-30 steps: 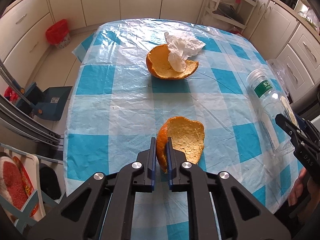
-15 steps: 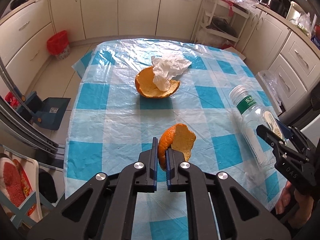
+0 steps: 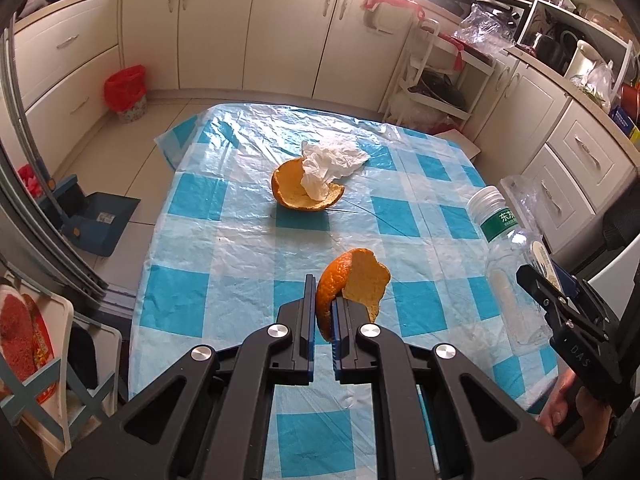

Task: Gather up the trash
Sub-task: 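Lift the orange peel half with the left tool while the right grasps the clear bottle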

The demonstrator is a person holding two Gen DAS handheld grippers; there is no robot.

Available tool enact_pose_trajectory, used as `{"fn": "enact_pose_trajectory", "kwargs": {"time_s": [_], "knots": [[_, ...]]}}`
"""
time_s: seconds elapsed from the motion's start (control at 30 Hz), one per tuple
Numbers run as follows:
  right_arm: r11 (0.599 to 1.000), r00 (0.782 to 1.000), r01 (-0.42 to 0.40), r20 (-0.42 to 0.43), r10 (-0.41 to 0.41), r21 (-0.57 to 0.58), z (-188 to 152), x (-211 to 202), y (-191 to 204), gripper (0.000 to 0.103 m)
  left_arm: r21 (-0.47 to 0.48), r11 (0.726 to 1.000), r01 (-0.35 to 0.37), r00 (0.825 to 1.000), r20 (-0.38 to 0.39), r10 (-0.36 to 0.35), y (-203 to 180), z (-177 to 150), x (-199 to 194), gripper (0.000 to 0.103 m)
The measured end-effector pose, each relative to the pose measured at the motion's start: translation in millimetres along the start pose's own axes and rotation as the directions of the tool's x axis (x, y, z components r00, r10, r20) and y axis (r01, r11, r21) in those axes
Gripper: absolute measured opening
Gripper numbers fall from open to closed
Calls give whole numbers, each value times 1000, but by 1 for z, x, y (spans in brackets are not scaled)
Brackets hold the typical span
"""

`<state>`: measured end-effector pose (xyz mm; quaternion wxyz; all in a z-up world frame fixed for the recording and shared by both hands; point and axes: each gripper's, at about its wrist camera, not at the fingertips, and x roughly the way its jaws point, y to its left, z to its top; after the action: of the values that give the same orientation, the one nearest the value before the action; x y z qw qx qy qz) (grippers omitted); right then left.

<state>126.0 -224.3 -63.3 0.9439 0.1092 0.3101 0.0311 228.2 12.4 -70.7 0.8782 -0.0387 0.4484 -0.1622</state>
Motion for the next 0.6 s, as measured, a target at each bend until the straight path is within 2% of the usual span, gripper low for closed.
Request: {"fn": "enact_pose_trajectory", "kwargs": {"time_s": [0.6], "knots": [[1000,999,20,43,-20,6,-10,-36,-7,55,-6,1000,21,1000,24,-20,-11,-28,-19,6]]}}
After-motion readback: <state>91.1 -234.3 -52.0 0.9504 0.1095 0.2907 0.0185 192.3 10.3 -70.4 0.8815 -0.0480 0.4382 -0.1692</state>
